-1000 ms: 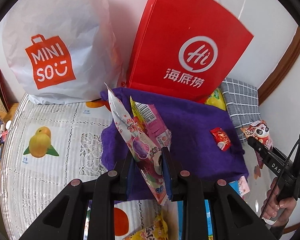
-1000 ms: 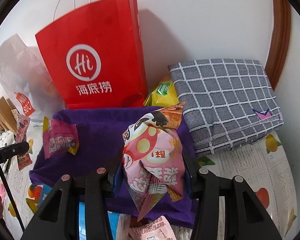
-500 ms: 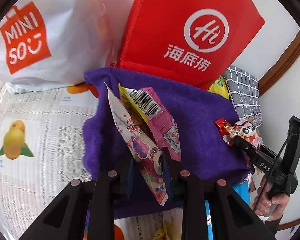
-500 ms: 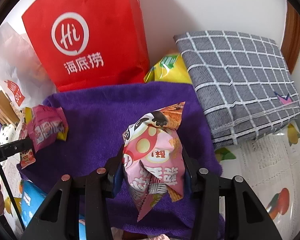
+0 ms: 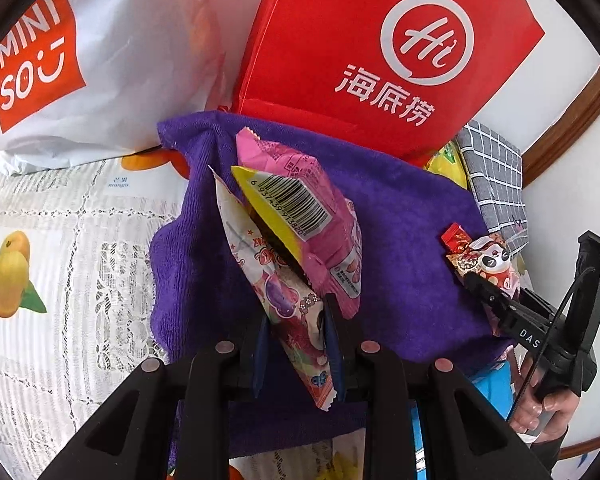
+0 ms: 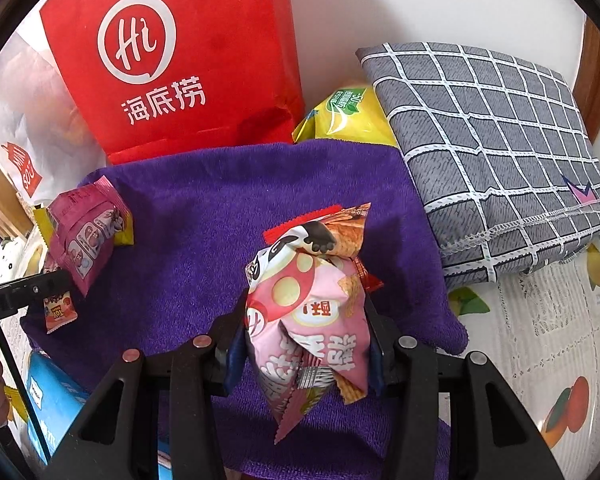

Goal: Organize snacks
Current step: 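Open the right tool over the towel while the left tool releases the white-pink wrapper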

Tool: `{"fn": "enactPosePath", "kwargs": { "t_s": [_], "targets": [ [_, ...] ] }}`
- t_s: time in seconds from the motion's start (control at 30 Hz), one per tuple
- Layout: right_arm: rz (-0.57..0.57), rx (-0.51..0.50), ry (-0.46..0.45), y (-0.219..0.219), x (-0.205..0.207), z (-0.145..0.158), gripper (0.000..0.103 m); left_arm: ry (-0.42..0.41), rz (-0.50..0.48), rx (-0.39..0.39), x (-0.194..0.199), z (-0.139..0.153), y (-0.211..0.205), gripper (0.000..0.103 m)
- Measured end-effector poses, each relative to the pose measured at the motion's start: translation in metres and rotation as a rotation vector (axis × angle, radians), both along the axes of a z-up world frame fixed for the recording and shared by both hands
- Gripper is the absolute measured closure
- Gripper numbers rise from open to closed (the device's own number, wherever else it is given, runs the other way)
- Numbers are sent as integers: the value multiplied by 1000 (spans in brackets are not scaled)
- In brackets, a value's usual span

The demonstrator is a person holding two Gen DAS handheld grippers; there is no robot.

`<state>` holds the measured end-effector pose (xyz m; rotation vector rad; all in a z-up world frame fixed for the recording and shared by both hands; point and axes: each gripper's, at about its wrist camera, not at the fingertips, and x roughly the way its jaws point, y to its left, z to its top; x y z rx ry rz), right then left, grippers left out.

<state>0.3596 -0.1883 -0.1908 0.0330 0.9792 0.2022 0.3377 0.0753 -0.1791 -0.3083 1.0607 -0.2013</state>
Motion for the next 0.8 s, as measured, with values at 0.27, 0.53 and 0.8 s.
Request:
{"fn": "enactPosePath", "kwargs": {
  "t_s": [0.27,0.53,0.8],
  "targets": [
    [23,-20,7,5,4,-3,54,25,1,17,0,-6,-3,78],
    [51,-34,-23,9,-3,12,36,39,6,32,-3,0,-3,55],
    [45,-27,-90,8,-26,41,31,21,9,34,-26,17,6,50]
  ]
}}
